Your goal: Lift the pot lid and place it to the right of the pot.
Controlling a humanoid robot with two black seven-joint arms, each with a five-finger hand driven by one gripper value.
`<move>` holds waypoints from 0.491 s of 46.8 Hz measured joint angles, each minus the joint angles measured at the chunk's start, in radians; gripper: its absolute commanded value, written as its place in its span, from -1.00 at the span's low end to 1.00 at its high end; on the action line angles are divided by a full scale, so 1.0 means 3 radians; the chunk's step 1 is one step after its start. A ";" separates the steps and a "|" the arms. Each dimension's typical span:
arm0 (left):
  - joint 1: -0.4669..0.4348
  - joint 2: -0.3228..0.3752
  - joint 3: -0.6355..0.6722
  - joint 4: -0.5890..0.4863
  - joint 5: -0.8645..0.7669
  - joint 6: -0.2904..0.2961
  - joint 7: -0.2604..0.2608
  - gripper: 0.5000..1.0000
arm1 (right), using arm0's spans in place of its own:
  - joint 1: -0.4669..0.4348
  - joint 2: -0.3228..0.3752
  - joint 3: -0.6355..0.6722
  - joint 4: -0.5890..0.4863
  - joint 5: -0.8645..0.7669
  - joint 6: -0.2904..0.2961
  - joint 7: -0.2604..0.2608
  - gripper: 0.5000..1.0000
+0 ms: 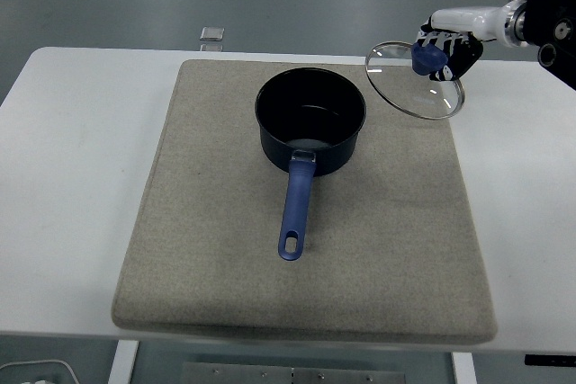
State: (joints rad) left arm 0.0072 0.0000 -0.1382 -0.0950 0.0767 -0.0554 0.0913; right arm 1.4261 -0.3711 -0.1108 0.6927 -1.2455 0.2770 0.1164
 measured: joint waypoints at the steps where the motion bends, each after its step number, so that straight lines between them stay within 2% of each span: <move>1: 0.0001 0.0000 0.0000 0.0000 0.0000 0.0000 0.0000 1.00 | -0.0005 0.0005 -0.0031 -0.0004 0.0000 -0.0024 0.0000 -1.00; 11: 0.0001 0.0000 0.0000 0.0003 0.0000 0.0000 0.0000 1.00 | -0.0110 0.0056 -0.0235 -0.0014 0.0000 -0.0217 0.0000 -1.00; 19: 0.0001 0.0000 0.0000 0.0002 0.0000 0.0000 0.0001 1.00 | -0.0150 0.0076 -0.0291 -0.0014 0.0002 -0.0251 -0.0004 -1.00; 23: 0.0001 0.0000 0.0000 0.0001 0.0000 0.0000 0.0001 1.00 | -0.0171 0.0086 -0.0299 -0.0010 0.0003 -0.0272 -0.0005 -0.68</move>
State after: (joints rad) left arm 0.0076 0.0000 -0.1382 -0.0948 0.0767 -0.0554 0.0916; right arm 1.3747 -0.3454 -0.2005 0.6897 -1.2446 0.1955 0.1149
